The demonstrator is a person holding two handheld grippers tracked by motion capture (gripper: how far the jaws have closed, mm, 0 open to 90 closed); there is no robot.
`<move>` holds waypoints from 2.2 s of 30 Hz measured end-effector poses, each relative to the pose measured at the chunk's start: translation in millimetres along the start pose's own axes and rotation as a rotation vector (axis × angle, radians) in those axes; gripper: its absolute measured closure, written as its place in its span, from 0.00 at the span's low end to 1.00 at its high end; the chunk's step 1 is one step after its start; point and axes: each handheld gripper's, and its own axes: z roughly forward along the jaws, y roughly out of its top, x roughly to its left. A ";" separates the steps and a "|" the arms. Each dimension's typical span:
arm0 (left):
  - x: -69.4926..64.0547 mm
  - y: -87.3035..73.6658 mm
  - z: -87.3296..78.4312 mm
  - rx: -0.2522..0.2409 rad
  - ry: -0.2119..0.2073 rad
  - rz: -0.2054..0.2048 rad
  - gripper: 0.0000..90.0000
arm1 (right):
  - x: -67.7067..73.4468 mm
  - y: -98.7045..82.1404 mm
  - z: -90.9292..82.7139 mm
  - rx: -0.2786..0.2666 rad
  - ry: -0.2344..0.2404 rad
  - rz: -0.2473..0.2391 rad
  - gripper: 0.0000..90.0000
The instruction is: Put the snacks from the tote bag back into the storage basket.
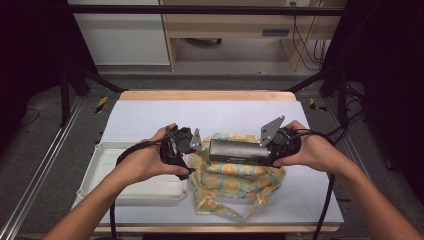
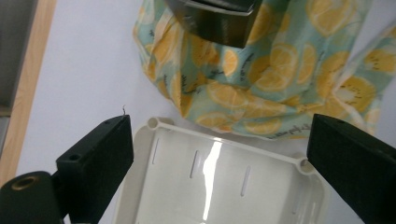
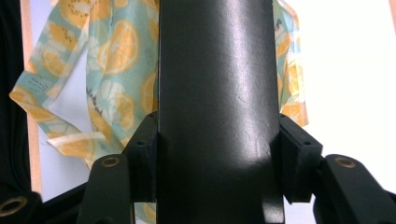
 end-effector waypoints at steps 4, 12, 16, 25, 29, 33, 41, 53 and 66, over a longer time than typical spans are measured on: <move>3.3 6.3 -5.0 0.001 -0.003 0.015 0.08 | 1.5 5.6 -1.2 -0.003 0.007 0.007 0.48; 5.7 12.3 -7.1 0.016 -0.052 0.068 0.08 | 3.8 14.8 4.6 0.015 0.047 -0.004 0.48; 7.2 13.3 -6.7 0.030 -0.067 0.072 0.08 | 2.4 17.7 9.2 0.009 0.071 0.006 0.48; 4.3 14.1 3.0 0.065 -0.077 0.098 0.08 | 5.0 25.1 14.1 0.008 0.069 0.003 0.48; 3.8 14.5 2.4 0.064 -0.094 0.113 0.08 | 9.4 29.7 14.3 0.017 0.083 -0.008 0.48; 6.2 19.3 0.5 0.055 -0.097 0.114 0.08 | 11.5 33.6 12.9 0.020 0.076 -0.015 0.48; 4.8 31.7 5.5 0.087 -0.110 0.149 0.10 | 15.8 37.9 13.6 0.002 0.066 -0.012 0.48; 7.5 34.6 20.7 0.143 -0.189 0.187 0.18 | 17.5 47.9 16.6 -0.014 0.082 -0.027 0.48; 8.6 34.2 30.4 0.196 -0.203 0.221 0.30 | 18.1 52.7 21.3 -0.002 0.098 -0.037 0.48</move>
